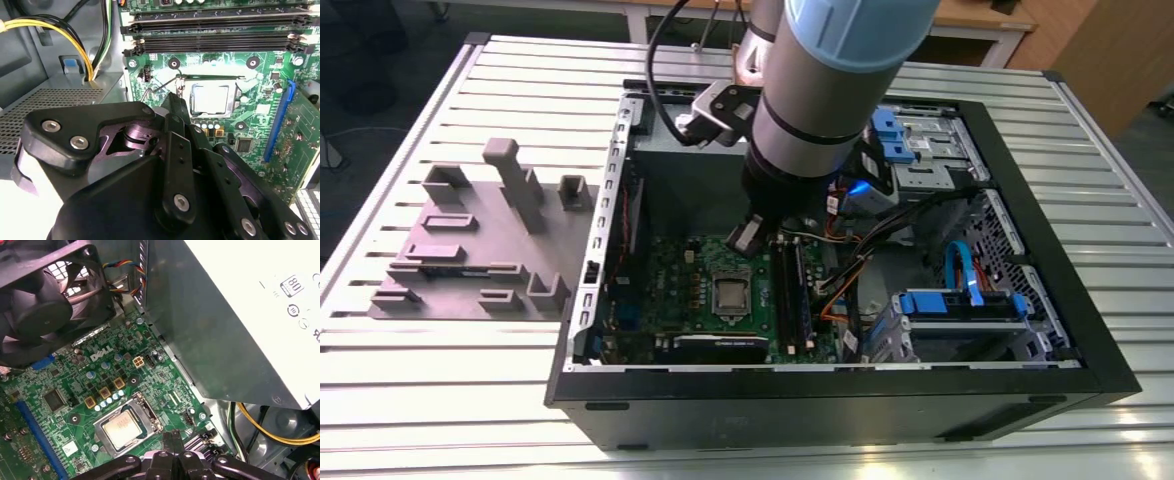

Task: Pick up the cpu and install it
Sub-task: 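Install the first cpu locking lever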

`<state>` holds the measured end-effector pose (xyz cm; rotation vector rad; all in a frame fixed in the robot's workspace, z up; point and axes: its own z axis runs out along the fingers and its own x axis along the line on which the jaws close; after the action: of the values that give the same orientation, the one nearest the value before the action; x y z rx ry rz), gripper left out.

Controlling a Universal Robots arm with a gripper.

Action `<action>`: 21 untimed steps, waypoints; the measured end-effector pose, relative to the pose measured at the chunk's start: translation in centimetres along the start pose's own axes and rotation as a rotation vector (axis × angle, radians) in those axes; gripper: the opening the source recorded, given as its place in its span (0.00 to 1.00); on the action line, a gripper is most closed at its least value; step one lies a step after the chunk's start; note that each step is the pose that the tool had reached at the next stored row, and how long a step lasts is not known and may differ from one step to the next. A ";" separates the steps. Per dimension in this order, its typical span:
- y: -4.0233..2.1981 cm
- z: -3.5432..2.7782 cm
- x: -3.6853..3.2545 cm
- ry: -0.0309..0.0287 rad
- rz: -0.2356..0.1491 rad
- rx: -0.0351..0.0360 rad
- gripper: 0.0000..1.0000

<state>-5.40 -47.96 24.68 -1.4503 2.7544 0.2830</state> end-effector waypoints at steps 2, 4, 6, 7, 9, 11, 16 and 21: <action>-0.02 0.00 -0.02 -0.0005 0.000 -0.0004 0.11; -0.05 0.00 -0.03 -0.0008 0.000 -0.0007 0.11; -0.06 0.00 -0.04 -0.0008 0.000 -0.0007 0.11; -0.07 0.00 -0.05 -0.0009 0.000 -0.0008 0.11; -0.08 0.00 -0.06 -0.0012 0.000 -0.0009 0.11; -0.14 0.00 -0.10 -0.0016 0.000 -0.0013 0.11; -0.18 -0.01 -0.12 -0.0022 0.000 -0.0017 0.11; -0.21 -0.01 -0.15 -0.0026 0.000 -0.0020 0.11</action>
<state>-5.14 -47.96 24.68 -1.4496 2.7527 0.2875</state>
